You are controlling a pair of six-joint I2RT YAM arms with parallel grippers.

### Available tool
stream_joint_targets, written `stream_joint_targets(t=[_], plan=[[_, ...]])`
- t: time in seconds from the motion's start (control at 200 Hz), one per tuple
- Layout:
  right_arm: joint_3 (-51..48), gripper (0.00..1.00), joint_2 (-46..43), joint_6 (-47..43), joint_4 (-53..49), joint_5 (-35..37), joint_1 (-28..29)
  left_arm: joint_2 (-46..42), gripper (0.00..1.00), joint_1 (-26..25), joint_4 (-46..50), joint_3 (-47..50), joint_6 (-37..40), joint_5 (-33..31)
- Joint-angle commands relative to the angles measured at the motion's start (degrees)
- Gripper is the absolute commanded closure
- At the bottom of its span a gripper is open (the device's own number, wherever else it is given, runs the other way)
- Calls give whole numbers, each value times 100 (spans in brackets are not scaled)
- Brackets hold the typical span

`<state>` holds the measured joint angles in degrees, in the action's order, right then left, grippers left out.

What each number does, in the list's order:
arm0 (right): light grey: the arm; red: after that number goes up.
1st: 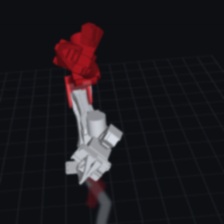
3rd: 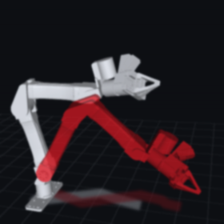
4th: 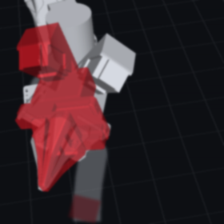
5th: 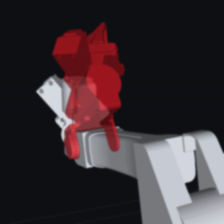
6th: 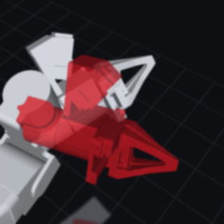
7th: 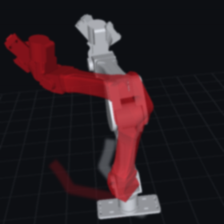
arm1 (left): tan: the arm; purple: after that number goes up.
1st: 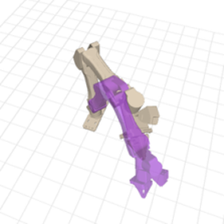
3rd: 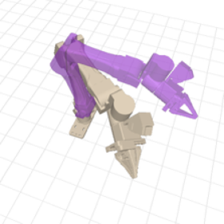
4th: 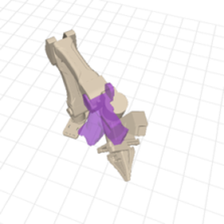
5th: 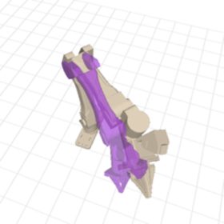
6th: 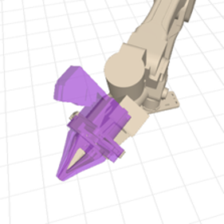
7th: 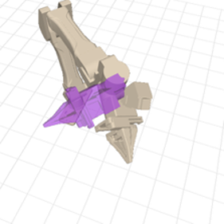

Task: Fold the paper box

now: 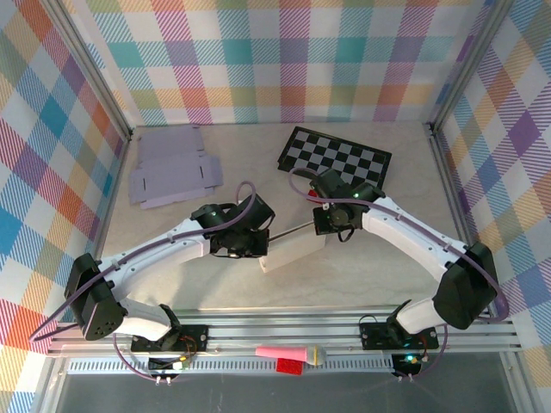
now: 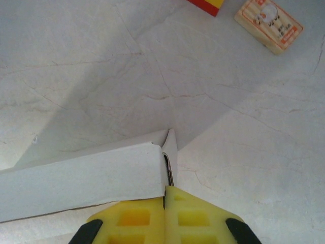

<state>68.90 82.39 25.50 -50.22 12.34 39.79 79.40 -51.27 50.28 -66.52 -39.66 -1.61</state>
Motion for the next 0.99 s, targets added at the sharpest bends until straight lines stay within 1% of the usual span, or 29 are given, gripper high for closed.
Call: stream_joint_targets(t=[0.0, 0.17, 0.225, 0.335, 0.49, 0.545, 0.61, 0.685, 0.8, 0.915, 0.99], plan=[[-99, 91, -193, 485, -478, -597, 140, 333, 100, -120, -80, 302, -100, -2], [27, 70, -445, 985, -643, -715, 121, 367, 100, -171, -45, 276, -137, -55], [92, 66, -506, 1136, -712, -742, 66, 379, 100, -180, -36, 255, -134, -68], [140, 62, -625, 1408, -724, -952, -94, 400, 100, -190, -18, 210, -135, -86], [142, 59, -700, 1824, -771, -1232, -198, 444, 100, -226, -1, 140, -151, -142], [167, 59, -676, 1969, -933, -1199, -200, 445, 100, -243, 2, 131, -168, -180], [178, 59, -716, 2178, -1143, -969, -200, 438, 100, -269, 3, 139, -183, -225], [73, 56, -927, 2371, -1078, -835, -215, 436, 100, -296, 8, 148, -214, -275], [-78, 48, -1272, 2997, -775, -909, -252, 410, 100, -381, 6, 148, -247, -399], [-395, 34, -1586, 4010, -49, -1210, -252, 361, 100, -504, 22, 161, -300, -595], [-582, 28, -1606, 4715, 197, -1419, -257, 324, 100, -566, 5, 205, -356, -684]])
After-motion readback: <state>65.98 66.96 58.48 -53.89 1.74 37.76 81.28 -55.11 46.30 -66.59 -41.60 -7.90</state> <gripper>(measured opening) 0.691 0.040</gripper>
